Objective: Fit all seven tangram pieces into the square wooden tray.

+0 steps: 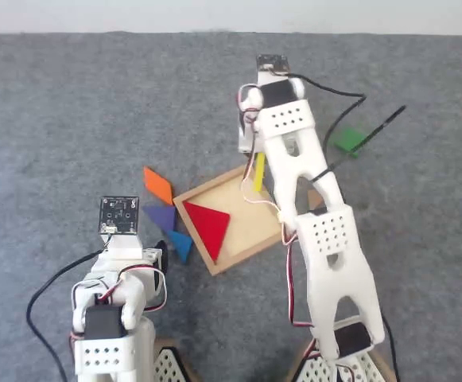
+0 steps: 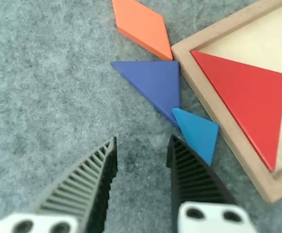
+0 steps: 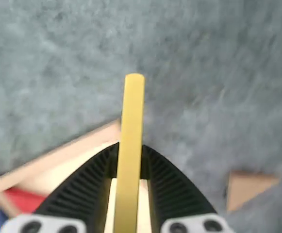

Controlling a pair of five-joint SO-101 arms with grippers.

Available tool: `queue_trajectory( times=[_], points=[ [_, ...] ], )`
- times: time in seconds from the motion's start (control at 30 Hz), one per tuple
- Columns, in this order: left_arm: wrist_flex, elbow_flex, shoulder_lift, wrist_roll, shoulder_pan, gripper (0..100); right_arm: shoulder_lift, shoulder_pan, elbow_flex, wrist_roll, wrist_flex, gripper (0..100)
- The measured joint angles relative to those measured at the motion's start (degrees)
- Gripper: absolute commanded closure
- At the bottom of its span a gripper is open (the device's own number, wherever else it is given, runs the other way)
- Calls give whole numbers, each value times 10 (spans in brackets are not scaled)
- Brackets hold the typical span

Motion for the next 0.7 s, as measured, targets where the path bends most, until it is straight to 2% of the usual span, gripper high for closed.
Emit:
queue_trajectory(
  times=[0.33,0.57,0.7],
  points=[
    [0,0,0,0,0,836,-348,-64,377,-121,-21,992],
    [0,0,0,0,0,836,-411,-71,669,-148,-300,992],
    [0,0,0,0,1,836,-411,-69,760,-178,-448,992]
  ],
)
